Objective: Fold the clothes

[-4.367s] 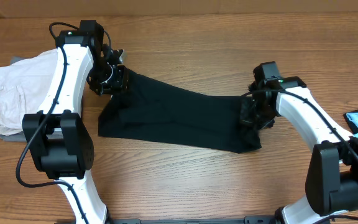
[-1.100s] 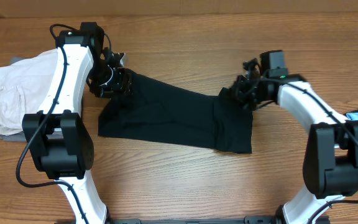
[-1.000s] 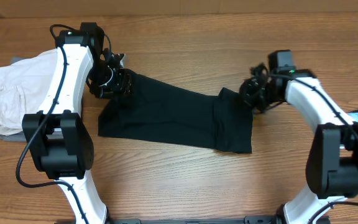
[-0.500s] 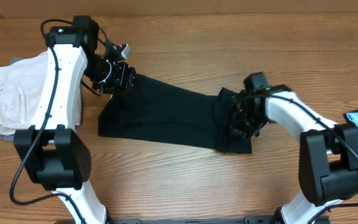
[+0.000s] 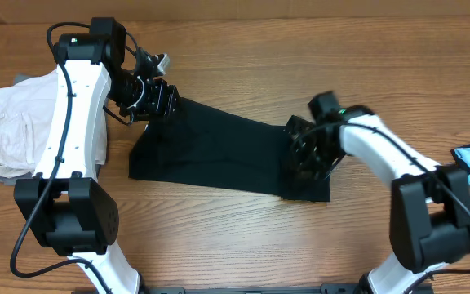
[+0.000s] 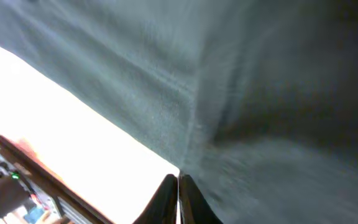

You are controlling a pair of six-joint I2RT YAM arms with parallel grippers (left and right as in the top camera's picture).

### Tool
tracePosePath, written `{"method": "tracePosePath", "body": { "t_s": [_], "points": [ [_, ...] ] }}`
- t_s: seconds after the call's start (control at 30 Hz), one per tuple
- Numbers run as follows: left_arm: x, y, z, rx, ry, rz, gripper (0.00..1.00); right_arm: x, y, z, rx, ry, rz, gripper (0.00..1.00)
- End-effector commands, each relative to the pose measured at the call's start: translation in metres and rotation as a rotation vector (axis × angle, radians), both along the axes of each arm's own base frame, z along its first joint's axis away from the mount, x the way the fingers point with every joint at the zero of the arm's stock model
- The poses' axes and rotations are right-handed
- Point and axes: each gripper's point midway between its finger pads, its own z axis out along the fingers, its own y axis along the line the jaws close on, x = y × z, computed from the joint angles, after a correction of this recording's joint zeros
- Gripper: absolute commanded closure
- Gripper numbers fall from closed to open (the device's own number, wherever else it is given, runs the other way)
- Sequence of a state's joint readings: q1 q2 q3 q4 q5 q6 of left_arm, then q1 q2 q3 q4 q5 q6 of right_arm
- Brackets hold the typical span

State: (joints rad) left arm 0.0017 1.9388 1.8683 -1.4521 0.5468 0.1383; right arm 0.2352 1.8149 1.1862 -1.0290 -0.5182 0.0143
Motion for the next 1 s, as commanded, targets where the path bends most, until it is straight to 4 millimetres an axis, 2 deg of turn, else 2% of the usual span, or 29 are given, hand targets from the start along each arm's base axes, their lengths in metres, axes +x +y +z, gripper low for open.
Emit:
{"method": "tracePosePath", "body": {
  "t_s": [0.0,0.1,0.2,0.33,0.57,0.63,0.7,0.77,0.83,0.97],
  "points": [
    [0.001,-0.002,0.013,-0.018,-0.046,-0.017,0.36,0.028,-0.024,0.048,0.015,-0.118,-0.101,0.91],
    [0.002,-0.001,0.013,-0.018,-0.048,-0.017,0.35,0.027,-0.051,0.054,-0.016,-0.073,-0.221,0.91],
    [0.002,-0.001,0.013,-0.018,-0.052,-0.017,0.35,0.014,-0.070,0.041,-0.075,-0.005,-0.258,0.95],
    [0.005,-0.001,0.014,-0.017,-0.062,-0.017,0.34,-0.011,-0.077,0.011,-0.140,0.100,-0.301,0.96],
    [0.005,-0.002,0.014,-0.018,-0.062,-0.017,0.34,-0.056,-0.087,-0.060,-0.243,0.235,-0.503,0.95],
    [0.005,-0.001,0.014,-0.017,-0.062,-0.017,0.34,-0.059,-0.086,-0.070,-0.234,0.222,-0.512,0.96],
    [0.005,-0.001,0.014,-0.017,-0.062,-0.017,0.34,-0.056,-0.084,-0.068,-0.214,0.209,-0.499,0.96],
    [0.005,-0.002,0.014,-0.018,-0.062,-0.017,0.34,-0.043,-0.075,-0.055,-0.148,0.161,-0.450,0.96],
    [0.005,-0.002,0.014,-0.018,-0.062,-0.017,0.34,-0.028,-0.069,-0.037,-0.099,0.106,-0.421,0.96],
    [0.005,-0.001,0.014,-0.017,-0.062,-0.017,0.34,0.020,-0.073,0.013,-0.056,-0.052,-0.447,0.96]
  ]
}}
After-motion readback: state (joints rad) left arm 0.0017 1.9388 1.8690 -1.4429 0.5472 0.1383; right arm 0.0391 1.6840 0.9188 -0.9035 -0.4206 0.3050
